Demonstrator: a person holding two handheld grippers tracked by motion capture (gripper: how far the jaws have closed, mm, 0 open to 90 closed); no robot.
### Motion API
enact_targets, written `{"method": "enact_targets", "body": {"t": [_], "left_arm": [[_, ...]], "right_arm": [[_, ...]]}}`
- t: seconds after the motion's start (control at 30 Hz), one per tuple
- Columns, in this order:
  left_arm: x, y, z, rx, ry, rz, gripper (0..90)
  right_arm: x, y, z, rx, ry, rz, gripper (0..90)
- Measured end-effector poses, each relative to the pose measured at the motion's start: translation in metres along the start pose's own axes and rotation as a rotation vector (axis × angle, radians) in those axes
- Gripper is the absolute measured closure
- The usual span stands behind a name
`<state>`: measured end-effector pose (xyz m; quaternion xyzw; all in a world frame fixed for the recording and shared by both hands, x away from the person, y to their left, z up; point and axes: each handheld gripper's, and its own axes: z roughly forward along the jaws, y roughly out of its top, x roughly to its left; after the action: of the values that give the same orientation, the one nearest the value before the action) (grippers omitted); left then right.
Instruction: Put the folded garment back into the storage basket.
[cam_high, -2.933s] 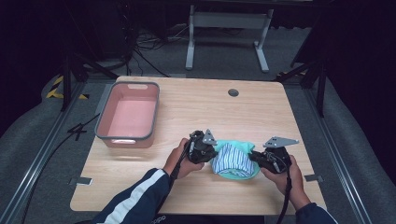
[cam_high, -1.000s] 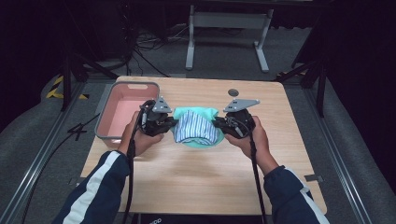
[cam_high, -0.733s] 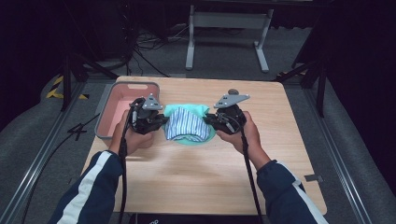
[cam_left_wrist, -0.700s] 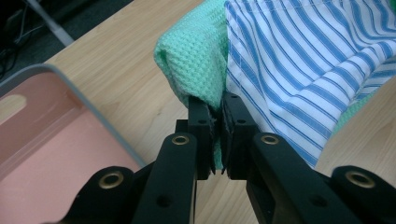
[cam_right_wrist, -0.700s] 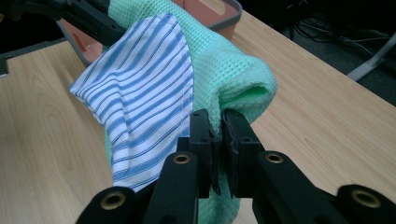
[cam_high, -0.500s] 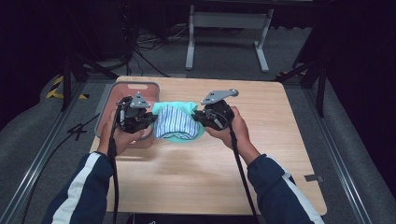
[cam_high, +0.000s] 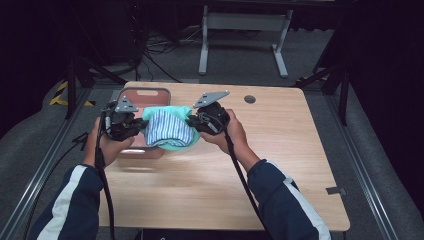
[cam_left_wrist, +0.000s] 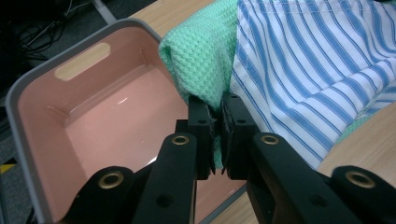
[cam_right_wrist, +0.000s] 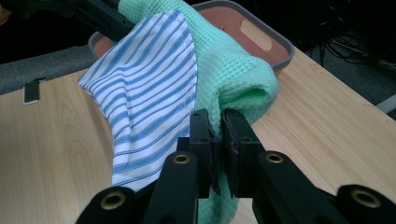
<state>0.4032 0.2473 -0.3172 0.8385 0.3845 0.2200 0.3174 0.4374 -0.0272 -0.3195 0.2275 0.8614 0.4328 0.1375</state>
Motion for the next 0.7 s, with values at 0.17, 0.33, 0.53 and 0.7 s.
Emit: {"method": "enact_targets", "body": {"t": [0.17,0.33,0.53,0.7], "left_arm": [[0.011,-0.008,-0.004,-0.003,0.015,-0.023,83.9],[0.021,-0.012,-0.008,0.002,0.031,-0.041,83.9],[0.034,-0.018,-0.014,0.015,0.056,-0.069,84.0],[0.046,-0.025,-0.014,0.021,0.073,-0.091,83.9]], "right_arm": [[0.005,0.01,0.013,0.001,0.013,-0.005,82.6],[0.009,0.019,0.025,-0.003,0.022,-0.006,82.6],[0.012,0.028,0.043,0.001,0.035,-0.008,82.6],[0.016,0.035,0.058,0.003,0.052,-0.005,82.6]]}}
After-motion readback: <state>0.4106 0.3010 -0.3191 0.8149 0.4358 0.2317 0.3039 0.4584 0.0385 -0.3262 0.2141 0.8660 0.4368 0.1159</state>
